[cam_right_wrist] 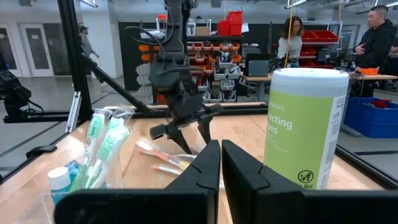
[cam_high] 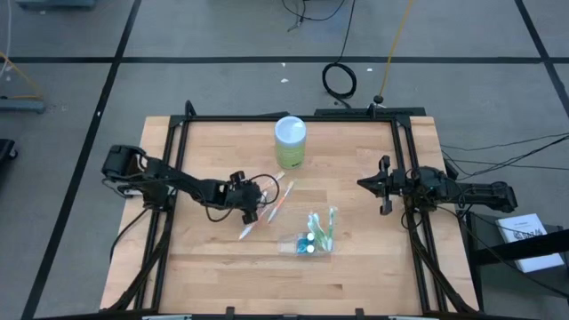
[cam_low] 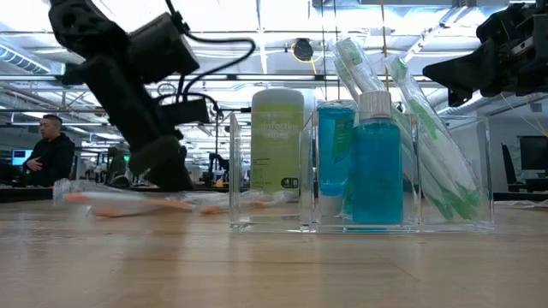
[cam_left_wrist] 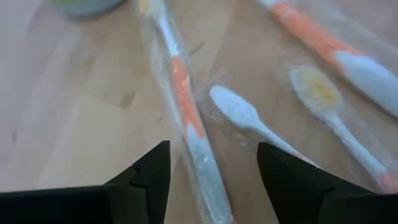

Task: Pick & Place toothbrushing station
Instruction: Put the orange toothbrush into the left section of the transparent organizer

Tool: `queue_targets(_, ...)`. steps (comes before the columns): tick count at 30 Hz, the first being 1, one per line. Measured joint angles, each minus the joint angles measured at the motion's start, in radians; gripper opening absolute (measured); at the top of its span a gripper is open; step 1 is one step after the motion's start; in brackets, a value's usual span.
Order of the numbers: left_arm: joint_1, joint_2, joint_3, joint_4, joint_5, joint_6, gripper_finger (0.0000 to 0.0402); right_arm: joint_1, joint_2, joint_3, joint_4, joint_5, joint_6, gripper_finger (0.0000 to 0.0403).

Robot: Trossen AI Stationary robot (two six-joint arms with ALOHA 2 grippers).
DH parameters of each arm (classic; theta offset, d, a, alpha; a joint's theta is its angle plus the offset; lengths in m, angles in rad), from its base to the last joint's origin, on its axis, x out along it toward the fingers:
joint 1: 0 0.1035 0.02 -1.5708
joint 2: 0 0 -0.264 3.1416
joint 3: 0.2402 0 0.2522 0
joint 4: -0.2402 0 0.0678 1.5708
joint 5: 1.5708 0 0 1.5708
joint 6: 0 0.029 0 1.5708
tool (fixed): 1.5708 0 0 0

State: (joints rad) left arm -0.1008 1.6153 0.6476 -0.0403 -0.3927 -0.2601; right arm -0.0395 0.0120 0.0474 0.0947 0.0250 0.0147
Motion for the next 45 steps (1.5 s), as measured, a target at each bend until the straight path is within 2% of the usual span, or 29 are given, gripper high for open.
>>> queue_targets(4,0.023,0.039,0.003,0.014,0.008,-0.095,0.0204,0.0,0.0,0.0,0.0,0.0,0.0,0.0008)
queue_targets(10,0.053,0.064,0.004,0.025,0.108,-0.179,0.0169,0.0,0.0,0.0,-0.001,0.0,0.0,0.0007)
queue_targets(14,0.058,0.065,0.003,0.016,0.108,-0.206,0.0121,0.0,0.0,0.0,-0.001,0.0,0.0,0.0008)
queue_targets(21,0.057,0.065,0.002,0.009,0.112,-0.21,0.0009,0.0,0.0,0.0,-0.001,0.0,0.0,0.0007)
queue_targets(29,0.049,0.023,0.0,0.006,0.115,-0.21,0.0001,0.0,0.0,0.0,-0.001,0.0,0.0,0.0007)
queue_targets(34,0.022,-0.107,-0.004,-0.002,0.137,-0.172,0.0,0.0,0.0,0.0,-0.001,0.0,0.0,0.0009)
queue_targets(41,-0.049,-0.312,-0.002,0.017,0.115,-0.117,0.0,0.0,0.0,0.0,-0.001,0.0,0.0,0.0008)
queue_targets(45,-0.09,-0.389,-0.002,0.003,0.072,-0.106,0.0,0.0,0.0,0.0,0.001,0.0,0.0,0.0008)
